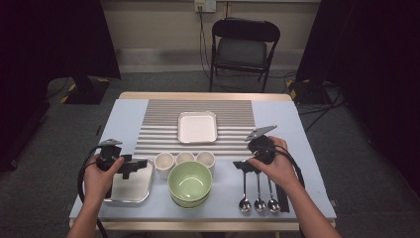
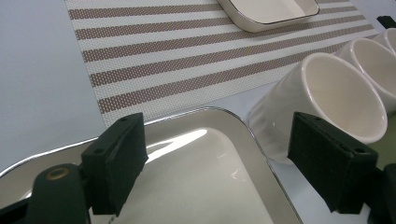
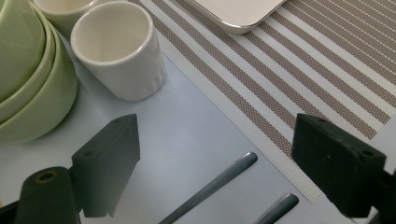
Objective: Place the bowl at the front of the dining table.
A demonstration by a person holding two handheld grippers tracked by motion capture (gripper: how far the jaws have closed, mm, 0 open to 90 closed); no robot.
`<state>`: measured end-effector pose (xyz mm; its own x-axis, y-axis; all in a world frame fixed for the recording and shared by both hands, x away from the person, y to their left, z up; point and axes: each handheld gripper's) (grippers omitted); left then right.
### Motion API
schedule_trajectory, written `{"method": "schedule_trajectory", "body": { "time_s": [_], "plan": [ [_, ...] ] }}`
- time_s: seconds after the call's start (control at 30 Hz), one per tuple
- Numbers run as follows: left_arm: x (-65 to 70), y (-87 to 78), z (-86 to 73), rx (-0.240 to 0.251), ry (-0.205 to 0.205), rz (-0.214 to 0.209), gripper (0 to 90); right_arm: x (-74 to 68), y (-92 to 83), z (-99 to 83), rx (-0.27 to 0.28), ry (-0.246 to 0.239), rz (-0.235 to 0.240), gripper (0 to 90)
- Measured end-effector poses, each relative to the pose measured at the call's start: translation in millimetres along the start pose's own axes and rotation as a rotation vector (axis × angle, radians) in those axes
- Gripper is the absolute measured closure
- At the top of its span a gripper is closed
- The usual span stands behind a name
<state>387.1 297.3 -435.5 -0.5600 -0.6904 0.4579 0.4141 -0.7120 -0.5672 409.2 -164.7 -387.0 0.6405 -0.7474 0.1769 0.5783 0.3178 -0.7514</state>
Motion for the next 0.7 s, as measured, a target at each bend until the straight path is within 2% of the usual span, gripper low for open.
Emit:
{"method": "schedule_trajectory", "body": {
  "time_s": [0.7],
  "plan": [
    [1.8, 1.3, 0.0, -0.013, 0.012, -0.002, 19.1, -10.7, 0.7, 20.9, 0.012, -0.030, 0.024, 14.5]
  ]
}}
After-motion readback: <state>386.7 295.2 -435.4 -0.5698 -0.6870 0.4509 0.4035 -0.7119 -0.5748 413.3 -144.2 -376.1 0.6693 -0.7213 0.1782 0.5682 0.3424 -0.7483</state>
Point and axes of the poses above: each handheld gripper's, and its own axes: y roughly forward along the jaws, z roughly out of its top, x roughly to its right, and after that the axes turned 14 degrees about -z, right-handed
